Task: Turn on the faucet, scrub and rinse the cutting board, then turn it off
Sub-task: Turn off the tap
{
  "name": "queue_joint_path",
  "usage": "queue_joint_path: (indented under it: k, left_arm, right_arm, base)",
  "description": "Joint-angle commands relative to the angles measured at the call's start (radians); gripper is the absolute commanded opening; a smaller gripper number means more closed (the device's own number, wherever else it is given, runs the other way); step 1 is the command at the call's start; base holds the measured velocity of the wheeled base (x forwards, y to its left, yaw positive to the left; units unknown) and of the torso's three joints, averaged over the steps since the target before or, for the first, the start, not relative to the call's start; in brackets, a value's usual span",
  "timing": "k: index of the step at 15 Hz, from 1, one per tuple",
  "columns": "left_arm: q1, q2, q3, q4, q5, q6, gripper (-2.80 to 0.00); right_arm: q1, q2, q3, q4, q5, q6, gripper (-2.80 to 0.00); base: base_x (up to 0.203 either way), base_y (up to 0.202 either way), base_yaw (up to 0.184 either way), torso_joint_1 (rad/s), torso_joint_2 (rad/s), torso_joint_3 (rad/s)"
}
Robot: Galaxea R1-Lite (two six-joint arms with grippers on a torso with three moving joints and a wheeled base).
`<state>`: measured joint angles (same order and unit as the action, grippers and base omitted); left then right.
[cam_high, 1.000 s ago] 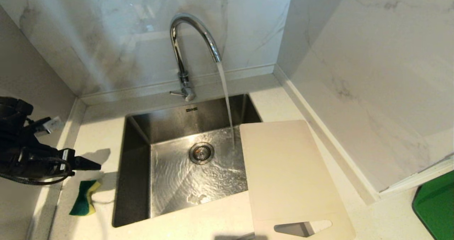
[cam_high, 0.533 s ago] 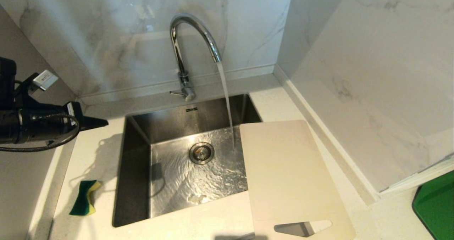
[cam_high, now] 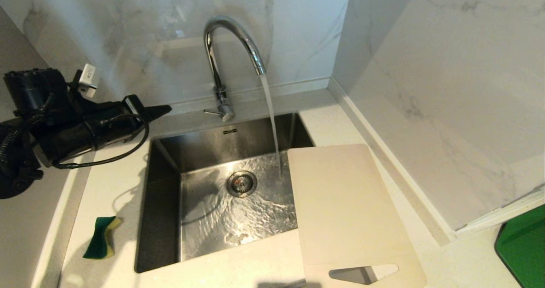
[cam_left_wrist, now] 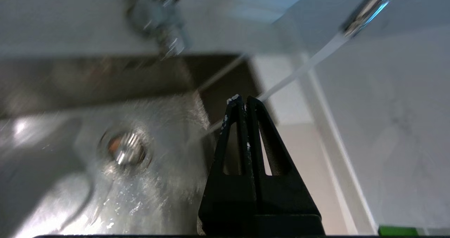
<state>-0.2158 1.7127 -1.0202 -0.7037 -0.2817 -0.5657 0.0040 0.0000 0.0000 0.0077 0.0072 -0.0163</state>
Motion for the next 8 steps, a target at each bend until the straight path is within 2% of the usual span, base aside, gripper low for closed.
queue_joint_path:
  k: [1, 5, 8]
  left_arm:
    - [-0.042, 0.14, 0.003, -0.238, 0.003, -0.005, -2.8]
    - [-0.094, 0.241, -0.025, -0.346, -0.003, -0.006, -2.8]
    - [-0.113, 0.317, -0.145, -0.383, -0.002, 0.003, -2.8]
  right_arm:
    - [0.001, 0.0, 0.001, 0.0, 0.0, -0.001, -2.8]
    - [0.001, 0.0, 0.0, 0.0, 0.0, -0.001, -2.8]
    - [0.001, 0.0, 0.001, 0.0, 0.0, -0.001, -2.8]
  base:
    - [0.0, 0.0, 0.0, 0.0, 0.0, 0.0]
    - [0.0, 0.0, 0.0, 0.0, 0.0, 0.0]
    - [0.0, 0.0, 0.0, 0.0, 0.0, 0.0]
